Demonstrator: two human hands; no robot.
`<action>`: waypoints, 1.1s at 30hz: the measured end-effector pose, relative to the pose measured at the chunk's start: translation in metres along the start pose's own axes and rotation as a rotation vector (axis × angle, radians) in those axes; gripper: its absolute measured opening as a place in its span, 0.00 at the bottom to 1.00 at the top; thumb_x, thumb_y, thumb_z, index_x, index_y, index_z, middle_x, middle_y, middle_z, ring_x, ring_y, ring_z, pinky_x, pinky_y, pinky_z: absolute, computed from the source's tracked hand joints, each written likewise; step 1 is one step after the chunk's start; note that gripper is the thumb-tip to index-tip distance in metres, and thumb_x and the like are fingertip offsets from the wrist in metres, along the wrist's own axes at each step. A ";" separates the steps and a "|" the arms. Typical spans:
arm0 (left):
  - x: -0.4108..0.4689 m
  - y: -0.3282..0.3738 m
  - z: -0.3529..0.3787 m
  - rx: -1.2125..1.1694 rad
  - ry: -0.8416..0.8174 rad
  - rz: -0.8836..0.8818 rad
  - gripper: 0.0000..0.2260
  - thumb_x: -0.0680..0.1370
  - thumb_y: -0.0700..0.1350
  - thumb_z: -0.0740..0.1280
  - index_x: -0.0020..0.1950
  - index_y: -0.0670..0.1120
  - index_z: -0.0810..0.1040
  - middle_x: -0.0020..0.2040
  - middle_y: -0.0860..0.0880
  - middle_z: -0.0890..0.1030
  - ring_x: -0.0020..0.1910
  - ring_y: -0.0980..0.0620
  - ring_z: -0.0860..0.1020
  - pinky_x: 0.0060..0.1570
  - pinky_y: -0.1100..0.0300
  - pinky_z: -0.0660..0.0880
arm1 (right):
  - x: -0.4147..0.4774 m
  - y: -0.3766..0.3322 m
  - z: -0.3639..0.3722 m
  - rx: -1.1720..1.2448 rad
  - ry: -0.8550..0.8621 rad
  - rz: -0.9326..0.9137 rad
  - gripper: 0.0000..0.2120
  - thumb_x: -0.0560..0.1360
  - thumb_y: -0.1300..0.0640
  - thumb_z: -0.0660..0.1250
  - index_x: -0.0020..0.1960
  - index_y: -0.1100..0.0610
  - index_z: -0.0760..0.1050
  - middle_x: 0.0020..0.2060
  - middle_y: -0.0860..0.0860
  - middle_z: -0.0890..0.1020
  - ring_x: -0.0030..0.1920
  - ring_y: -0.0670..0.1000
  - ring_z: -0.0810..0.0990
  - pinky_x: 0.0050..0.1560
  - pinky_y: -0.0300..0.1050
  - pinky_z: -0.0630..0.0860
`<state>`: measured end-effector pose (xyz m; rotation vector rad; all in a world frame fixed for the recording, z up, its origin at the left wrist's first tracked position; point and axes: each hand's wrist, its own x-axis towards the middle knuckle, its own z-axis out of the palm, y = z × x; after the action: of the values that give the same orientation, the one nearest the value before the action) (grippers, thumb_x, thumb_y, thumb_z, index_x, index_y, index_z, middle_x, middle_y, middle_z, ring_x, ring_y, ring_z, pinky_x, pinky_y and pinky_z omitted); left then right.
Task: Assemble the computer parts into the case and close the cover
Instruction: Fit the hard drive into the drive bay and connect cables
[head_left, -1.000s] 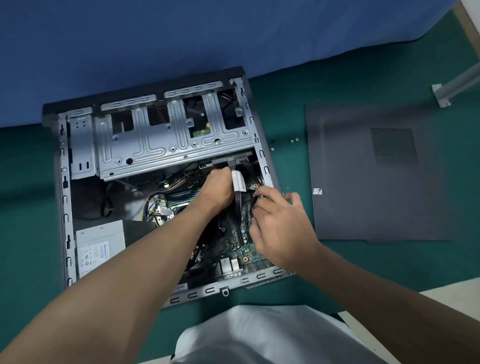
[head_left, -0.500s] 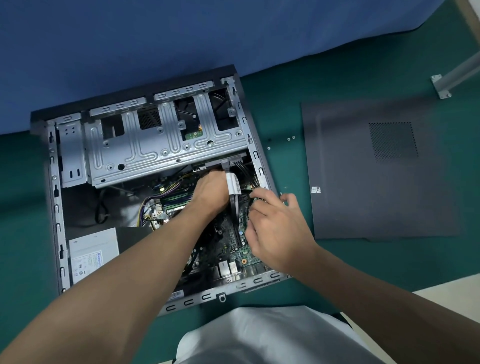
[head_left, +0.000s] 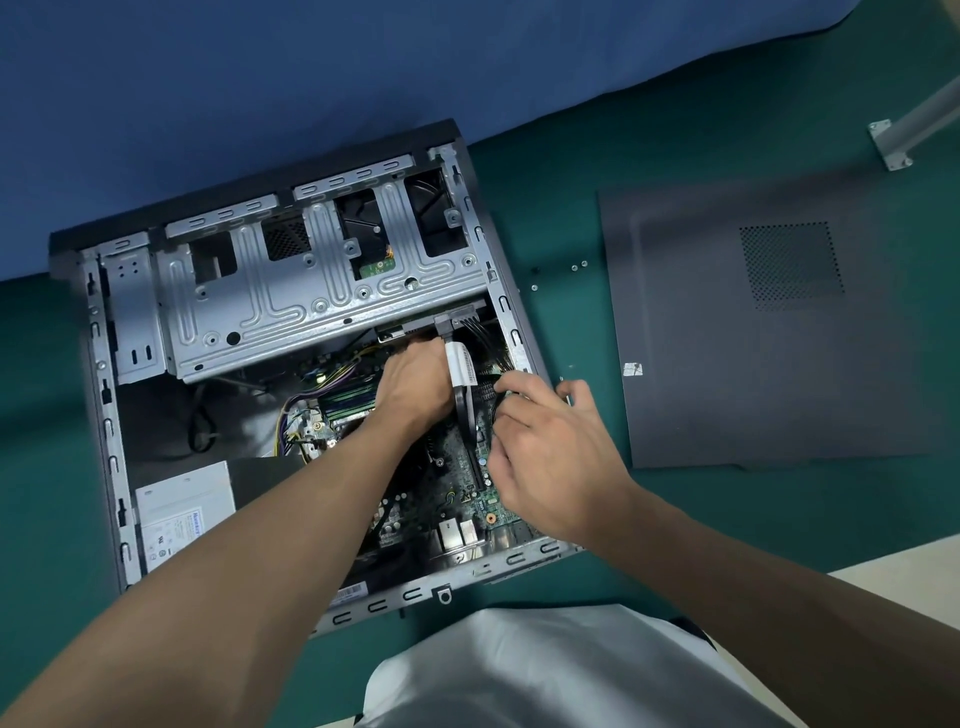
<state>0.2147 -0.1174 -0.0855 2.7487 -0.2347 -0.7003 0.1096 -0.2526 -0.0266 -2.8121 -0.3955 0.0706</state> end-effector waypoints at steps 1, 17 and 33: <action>0.000 0.000 0.000 -0.003 -0.007 -0.003 0.16 0.74 0.32 0.60 0.31 0.49 0.65 0.32 0.51 0.72 0.36 0.46 0.74 0.39 0.57 0.69 | 0.000 0.000 0.000 0.001 0.002 0.001 0.12 0.70 0.56 0.60 0.33 0.57 0.78 0.35 0.47 0.78 0.58 0.48 0.75 0.49 0.54 0.68; 0.008 -0.003 0.003 0.003 -0.028 -0.064 0.06 0.76 0.33 0.61 0.43 0.44 0.72 0.40 0.46 0.75 0.41 0.46 0.75 0.45 0.54 0.73 | 0.000 0.000 0.000 0.030 0.024 0.003 0.13 0.71 0.56 0.58 0.34 0.58 0.78 0.35 0.47 0.79 0.58 0.48 0.75 0.50 0.55 0.69; 0.006 0.000 0.002 -0.010 -0.009 -0.010 0.17 0.74 0.32 0.59 0.28 0.50 0.65 0.30 0.51 0.68 0.36 0.44 0.73 0.39 0.57 0.68 | 0.000 0.000 -0.001 0.030 0.017 0.005 0.10 0.70 0.57 0.62 0.34 0.58 0.79 0.35 0.47 0.79 0.58 0.49 0.75 0.50 0.56 0.69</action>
<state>0.2189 -0.1191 -0.0901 2.7399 -0.2189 -0.7150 0.1095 -0.2534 -0.0259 -2.7826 -0.3809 0.0537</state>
